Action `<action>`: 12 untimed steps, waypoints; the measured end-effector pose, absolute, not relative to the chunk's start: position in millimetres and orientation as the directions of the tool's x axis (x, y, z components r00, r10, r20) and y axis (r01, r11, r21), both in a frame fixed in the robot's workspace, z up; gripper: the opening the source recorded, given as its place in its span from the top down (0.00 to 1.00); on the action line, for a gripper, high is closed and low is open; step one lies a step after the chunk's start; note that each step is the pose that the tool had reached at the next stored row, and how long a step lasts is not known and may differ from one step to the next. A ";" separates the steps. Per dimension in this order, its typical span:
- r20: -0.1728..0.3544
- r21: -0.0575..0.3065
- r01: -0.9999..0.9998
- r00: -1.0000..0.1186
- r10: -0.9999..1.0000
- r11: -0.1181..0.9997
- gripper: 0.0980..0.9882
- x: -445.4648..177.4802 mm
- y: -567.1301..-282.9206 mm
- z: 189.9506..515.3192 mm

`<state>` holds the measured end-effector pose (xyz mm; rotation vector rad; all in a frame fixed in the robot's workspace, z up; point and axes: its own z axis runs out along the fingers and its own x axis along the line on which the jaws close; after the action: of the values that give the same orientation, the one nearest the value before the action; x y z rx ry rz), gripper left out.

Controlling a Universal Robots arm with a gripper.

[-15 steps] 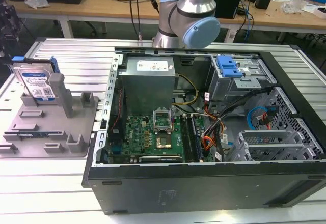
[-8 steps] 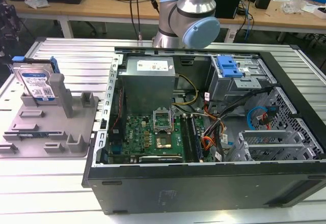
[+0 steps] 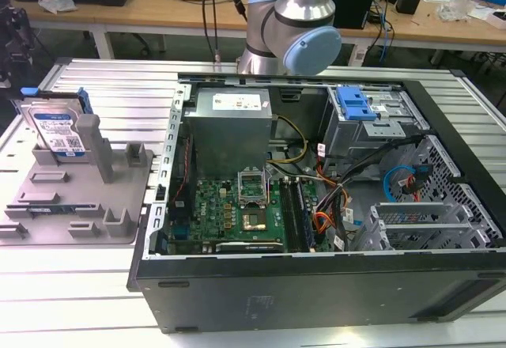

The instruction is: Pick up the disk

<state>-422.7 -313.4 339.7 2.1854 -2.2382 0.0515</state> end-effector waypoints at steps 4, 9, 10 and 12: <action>0.032 -0.014 -1.000 -0.024 -0.999 0.024 0.50 -422.3 -312.5 334.8; 0.032 -0.014 -1.000 -0.024 -0.999 0.023 0.50 -421.9 -311.0 329.2; 0.032 -0.014 -1.000 -0.024 -0.999 0.024 0.50 -421.9 -310.9 327.9; 0.032 -0.014 -1.000 -0.024 -0.999 0.024 0.50 -421.9 -310.9 325.8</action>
<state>-421.9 -310.9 325.8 2.1852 -2.2379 0.0510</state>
